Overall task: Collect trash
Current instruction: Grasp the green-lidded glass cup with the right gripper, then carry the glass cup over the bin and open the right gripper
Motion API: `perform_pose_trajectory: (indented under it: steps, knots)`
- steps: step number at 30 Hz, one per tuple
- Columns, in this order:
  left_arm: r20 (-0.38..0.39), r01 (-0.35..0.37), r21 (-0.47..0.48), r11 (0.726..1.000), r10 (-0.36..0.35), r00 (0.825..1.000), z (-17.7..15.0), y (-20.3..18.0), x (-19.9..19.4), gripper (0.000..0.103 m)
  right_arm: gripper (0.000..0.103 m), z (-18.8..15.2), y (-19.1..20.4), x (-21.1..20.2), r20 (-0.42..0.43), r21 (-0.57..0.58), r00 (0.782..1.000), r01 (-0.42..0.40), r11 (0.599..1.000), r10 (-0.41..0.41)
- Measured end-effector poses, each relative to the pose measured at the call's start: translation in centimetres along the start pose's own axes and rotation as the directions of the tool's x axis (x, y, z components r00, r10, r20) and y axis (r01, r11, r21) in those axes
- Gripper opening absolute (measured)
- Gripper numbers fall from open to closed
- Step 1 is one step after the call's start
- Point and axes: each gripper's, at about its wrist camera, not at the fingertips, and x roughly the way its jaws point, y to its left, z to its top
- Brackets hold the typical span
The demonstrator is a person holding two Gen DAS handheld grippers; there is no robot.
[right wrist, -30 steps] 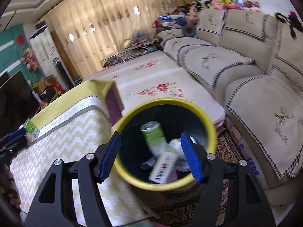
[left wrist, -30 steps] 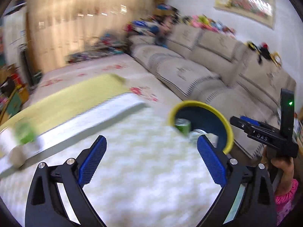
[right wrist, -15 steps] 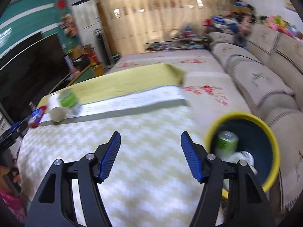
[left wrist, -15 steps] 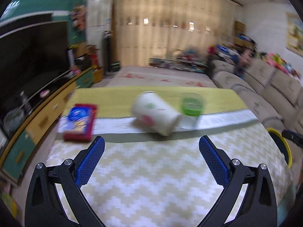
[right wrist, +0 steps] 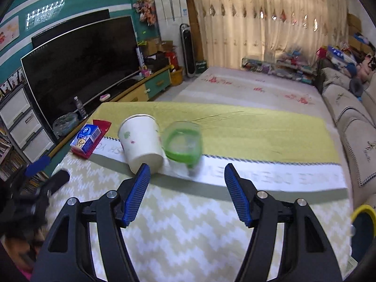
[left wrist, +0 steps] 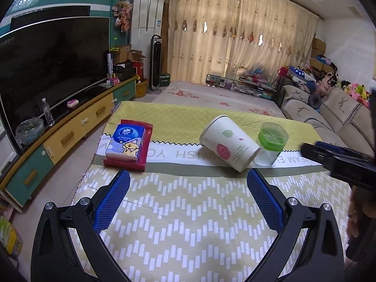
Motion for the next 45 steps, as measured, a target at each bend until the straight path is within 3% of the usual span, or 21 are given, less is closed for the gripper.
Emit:
perform_pose_trajectory:
  steps: [17, 19, 23, 32, 38, 41, 45]
  knots:
    - [-0.048, 0.012, -0.002, 1.0, -0.012, 0.999, -0.7, -0.5, 1.6, 0.098, 0.063, 2.6, 1.0, 7.8, -0.053, 0.109, 0.99, 0.137, 0.984, -0.132]
    - [-0.051, 0.014, -0.001, 1.0, -0.014, 0.999, -0.6, -0.6, 1.6, 0.098, 0.051, 2.4, 0.8, 8.6, -0.071, 0.124, 0.989, 0.134, 0.983, -0.126]
    - [-0.055, 0.015, 0.003, 1.0, -0.015, 0.998, -0.7, -0.8, 1.7, 0.098, 0.05, 2.3, 0.7, 8.8, -0.063, 0.121, 0.991, 0.124, 0.985, -0.117]
    - [-0.062, 0.021, 0.015, 1.0, -0.02, 0.998, -1.0, -1.0, 1.9, 0.098, 0.05, 1.4, -1.0, 2.3, 0.007, 0.12, 0.998, 0.067, 0.991, -0.068]
    - [-0.055, 0.027, 0.014, 1.0, -0.026, 0.998, -1.0, -1.1, 1.6, 0.098, 0.05, -1.6, -5.4, -4.8, 0.075, 0.19, 0.994, 0.063, 0.98, -0.079]
    - [-0.052, 0.027, 0.013, 1.0, -0.026, 0.998, -1.0, -1.1, 1.5, 0.098, 0.05, -4.2, -9.4, -8.4, 0.097, 0.262, 0.982, 0.133, 0.956, -0.163]
    - [-0.05, 0.031, 0.018, 0.999, -0.03, 0.998, -1.0, -1.3, 1.3, 0.098, 0.05, -7.8, -16.0, -12.5, 0.075, 0.359, 0.935, 0.3, 0.884, -0.348]
